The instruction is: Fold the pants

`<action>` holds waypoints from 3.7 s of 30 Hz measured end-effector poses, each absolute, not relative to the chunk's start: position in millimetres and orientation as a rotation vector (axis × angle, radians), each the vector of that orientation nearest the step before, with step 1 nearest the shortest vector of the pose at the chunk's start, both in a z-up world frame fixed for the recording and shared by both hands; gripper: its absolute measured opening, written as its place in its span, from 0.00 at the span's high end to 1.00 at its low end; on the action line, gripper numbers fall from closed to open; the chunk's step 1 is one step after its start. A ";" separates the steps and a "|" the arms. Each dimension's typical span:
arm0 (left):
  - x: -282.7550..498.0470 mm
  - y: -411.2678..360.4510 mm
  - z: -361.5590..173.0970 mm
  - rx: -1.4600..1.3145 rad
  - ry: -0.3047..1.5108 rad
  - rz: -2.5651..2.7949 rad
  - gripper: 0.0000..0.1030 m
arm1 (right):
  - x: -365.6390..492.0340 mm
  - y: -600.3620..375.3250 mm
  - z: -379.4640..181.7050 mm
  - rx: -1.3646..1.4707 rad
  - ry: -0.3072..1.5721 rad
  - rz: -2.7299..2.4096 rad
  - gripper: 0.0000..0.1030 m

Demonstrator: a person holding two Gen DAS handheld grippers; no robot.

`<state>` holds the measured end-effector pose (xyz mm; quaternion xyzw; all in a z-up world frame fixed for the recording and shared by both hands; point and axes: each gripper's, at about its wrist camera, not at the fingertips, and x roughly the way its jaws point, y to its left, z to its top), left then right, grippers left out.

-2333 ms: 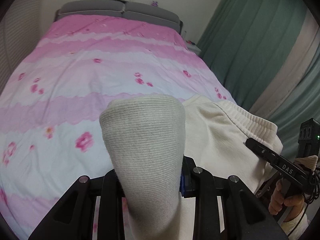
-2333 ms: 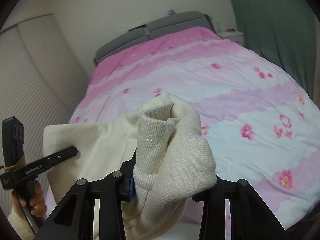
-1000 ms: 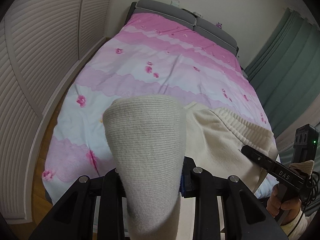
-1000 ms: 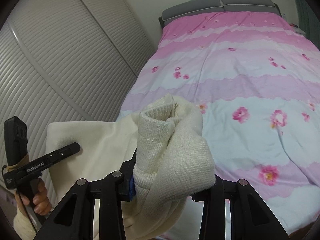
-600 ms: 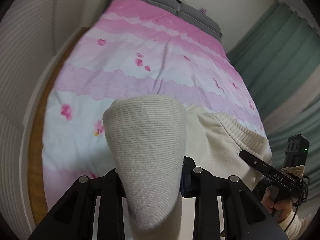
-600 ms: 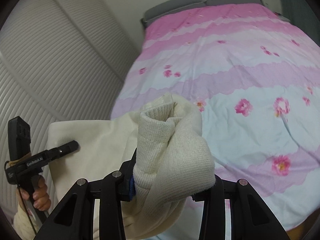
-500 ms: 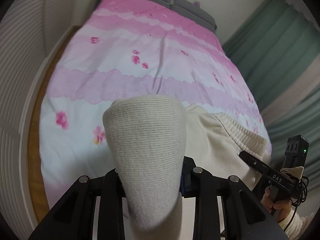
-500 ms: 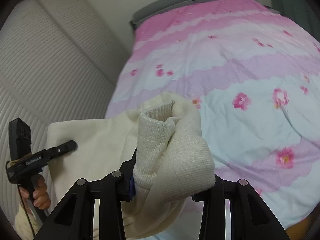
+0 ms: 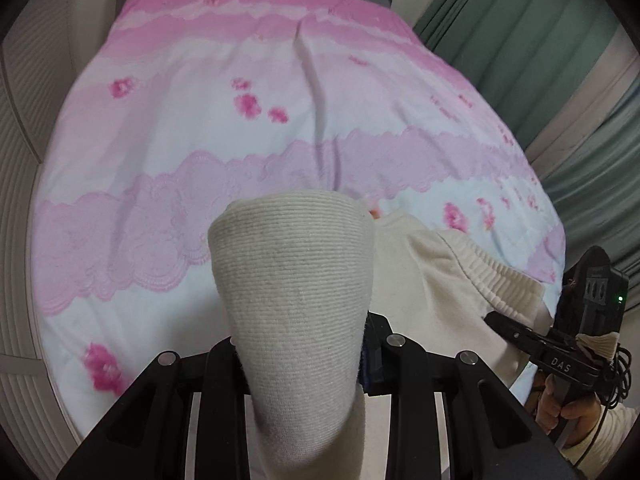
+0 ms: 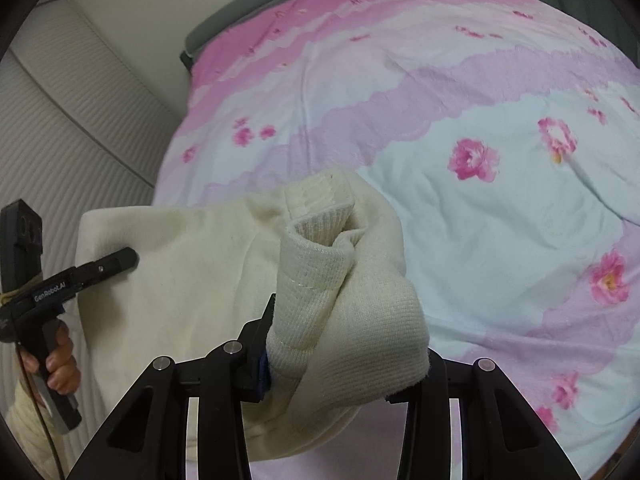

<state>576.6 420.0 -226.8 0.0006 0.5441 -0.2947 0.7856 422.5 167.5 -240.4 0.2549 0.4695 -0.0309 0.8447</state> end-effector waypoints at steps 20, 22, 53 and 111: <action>548.0 445.6 -276.5 0.331 1.185 -0.358 0.46 | 416.0 145.0 -306.8 0.396 1.152 -0.195 0.28; 529.5 447.2 -267.3 0.331 1.182 -0.334 0.46 | 411.8 135.8 -303.9 0.317 1.162 -0.280 0.27; 196.0 134.2 -35.6 0.158 0.752 -0.128 0.03 | 204.1 -43.8 -58.0 0.063 0.834 0.109 0.10; 58.4 20.5 47.6 0.096 0.620 -0.228 0.00 | 34.7 -189.6 20.0 0.123 0.656 0.052 0.10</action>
